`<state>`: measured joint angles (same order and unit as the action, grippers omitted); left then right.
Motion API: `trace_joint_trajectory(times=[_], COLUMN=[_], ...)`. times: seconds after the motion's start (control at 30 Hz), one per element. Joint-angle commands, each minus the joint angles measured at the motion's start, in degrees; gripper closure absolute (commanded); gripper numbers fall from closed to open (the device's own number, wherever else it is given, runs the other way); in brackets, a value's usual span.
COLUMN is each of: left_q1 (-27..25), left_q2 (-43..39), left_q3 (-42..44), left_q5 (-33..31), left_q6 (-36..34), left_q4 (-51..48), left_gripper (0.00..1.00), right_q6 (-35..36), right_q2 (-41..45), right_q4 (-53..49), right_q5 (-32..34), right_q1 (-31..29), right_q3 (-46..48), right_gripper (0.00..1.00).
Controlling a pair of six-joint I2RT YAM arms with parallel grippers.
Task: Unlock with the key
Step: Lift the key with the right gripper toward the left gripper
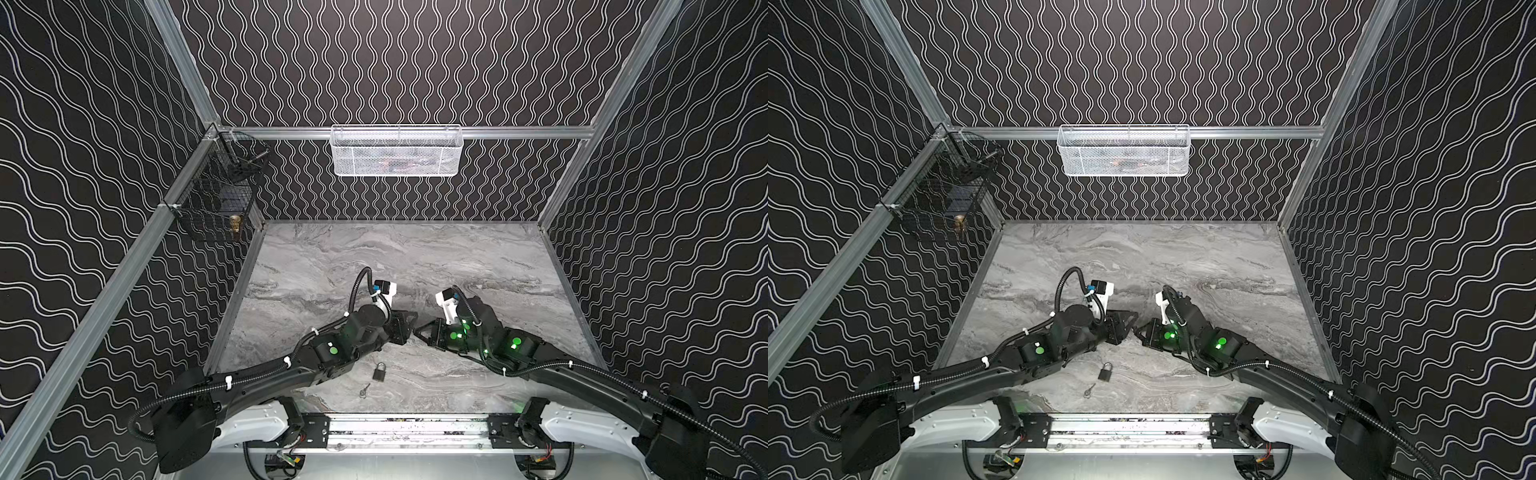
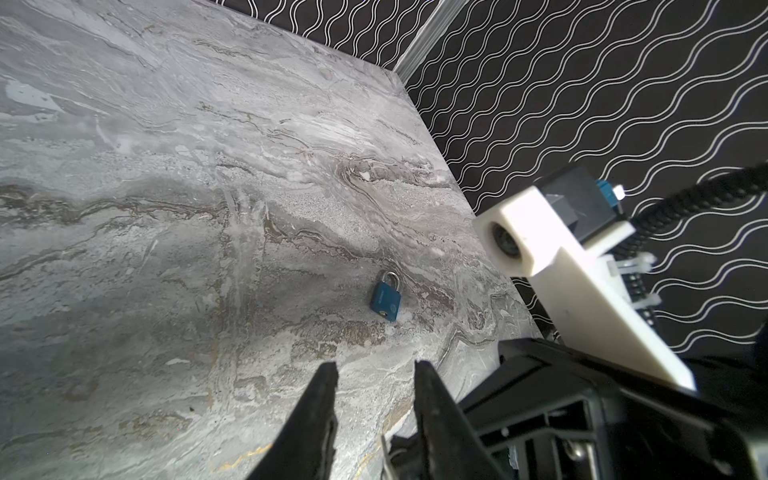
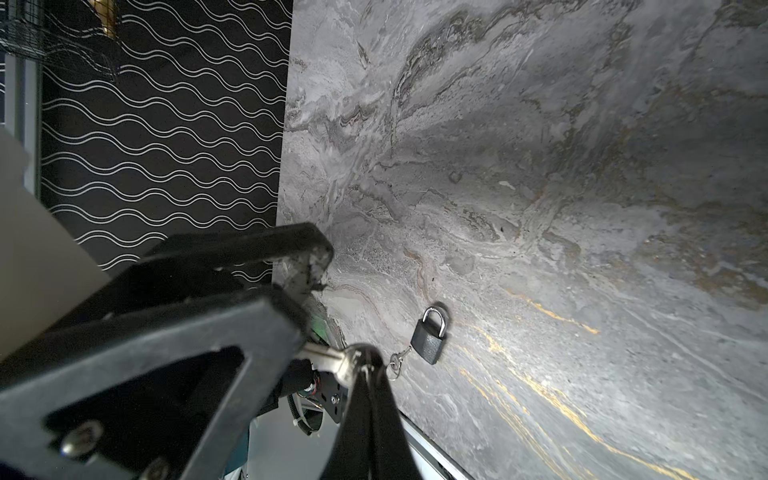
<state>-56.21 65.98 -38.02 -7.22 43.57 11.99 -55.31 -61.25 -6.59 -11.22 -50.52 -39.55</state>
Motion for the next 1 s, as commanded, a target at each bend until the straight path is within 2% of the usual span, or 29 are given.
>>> trace_joint_trajectory(times=[0.0, 0.2, 0.27, 0.37, 0.5, 0.7, 0.83, 0.97], left_q1=[0.2, 0.4, 0.5, 0.7, 0.9, 1.4, 2.2, 3.9], left_q2=[0.1, 0.2, 0.2, 0.0, -0.1, -0.1, -0.3, -0.6], left_q3=[-0.6, -0.1, 0.1, 0.0, -0.1, -0.1, 0.0, -0.6], left_q5=[1.1, 1.6, 1.9, 1.9, 2.1, 2.9, 3.8, 6.2], left_q6=[0.0, 0.4, 0.6, 0.5, 0.4, 0.5, 0.2, -2.1], left_q4=[1.8, 2.4, 2.6, 2.3, 2.0, 2.1, 2.6, 2.8], left_gripper=[0.68, 0.75, 0.84, 0.88, 1.0, 1.0, 1.0, 1.0], right_q6=[-0.9, -0.8, -0.9, -1.0, -1.0, -0.5, 0.0, 1.5], right_q2=[-0.2, -0.9, -1.1, -1.3, -1.3, -1.1, -1.1, -0.3], right_q4=[3.0, 3.0, 3.1, 3.8, 3.8, 4.0, 4.1, 2.8], right_q5=[0.2, 0.8, 0.9, 0.8, 0.9, 1.4, 1.3, 2.5], right_q1=[-0.1, 0.0, -0.1, -0.1, 0.0, -0.1, -0.1, 0.0], right_q3=[-0.6, -1.2, -1.4, -1.5, -1.7, -1.9, -1.9, -2.2], right_gripper=[1.0, 1.0, 1.0, 1.0, 1.0, 1.0, 0.88, 0.68])
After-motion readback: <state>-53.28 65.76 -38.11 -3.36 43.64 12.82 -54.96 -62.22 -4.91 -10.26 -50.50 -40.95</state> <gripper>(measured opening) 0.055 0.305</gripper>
